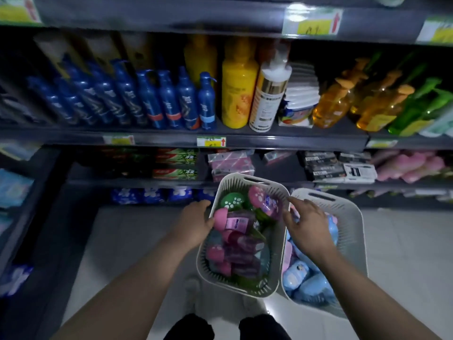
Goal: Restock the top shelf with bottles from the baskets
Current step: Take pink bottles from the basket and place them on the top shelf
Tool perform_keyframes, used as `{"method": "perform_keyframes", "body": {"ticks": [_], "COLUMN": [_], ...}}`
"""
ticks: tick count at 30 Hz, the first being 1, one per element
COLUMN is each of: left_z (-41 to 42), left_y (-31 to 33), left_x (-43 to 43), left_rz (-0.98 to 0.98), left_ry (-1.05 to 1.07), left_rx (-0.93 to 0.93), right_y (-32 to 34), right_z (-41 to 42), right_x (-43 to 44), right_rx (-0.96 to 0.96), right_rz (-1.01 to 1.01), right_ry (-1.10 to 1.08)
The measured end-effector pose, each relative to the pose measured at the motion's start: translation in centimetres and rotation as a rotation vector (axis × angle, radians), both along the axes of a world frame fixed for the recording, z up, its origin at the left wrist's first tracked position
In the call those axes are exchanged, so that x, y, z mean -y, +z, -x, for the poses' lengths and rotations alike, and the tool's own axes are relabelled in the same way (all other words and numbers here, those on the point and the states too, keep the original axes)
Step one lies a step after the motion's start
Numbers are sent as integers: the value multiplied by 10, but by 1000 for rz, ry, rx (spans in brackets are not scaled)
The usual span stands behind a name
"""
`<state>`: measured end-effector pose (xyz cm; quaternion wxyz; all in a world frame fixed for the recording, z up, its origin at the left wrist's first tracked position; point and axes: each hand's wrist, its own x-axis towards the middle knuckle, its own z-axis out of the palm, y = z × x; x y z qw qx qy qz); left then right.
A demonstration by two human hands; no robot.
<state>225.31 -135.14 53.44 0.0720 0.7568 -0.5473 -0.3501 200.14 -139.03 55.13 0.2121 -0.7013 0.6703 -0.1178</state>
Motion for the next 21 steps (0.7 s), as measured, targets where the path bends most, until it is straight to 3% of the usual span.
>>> {"method": "perform_keyframes", "body": {"ticks": [8, 17, 21], "left_z": [-12, 21, 32], "left_y": [-67, -156, -182], "left_x": [38, 74, 83], "left_rz": [-54, -174, -178], "left_ry": [-140, -171, -222], "left_rx": [-51, -64, 30], "right_y": [-47, -102, -124], "right_z": [-28, -17, -10], "right_x": [-19, -9, -2], "right_rx": [6, 38, 70], "right_rz": [-53, -62, -92], "right_ry": [-217, -228, -223]}}
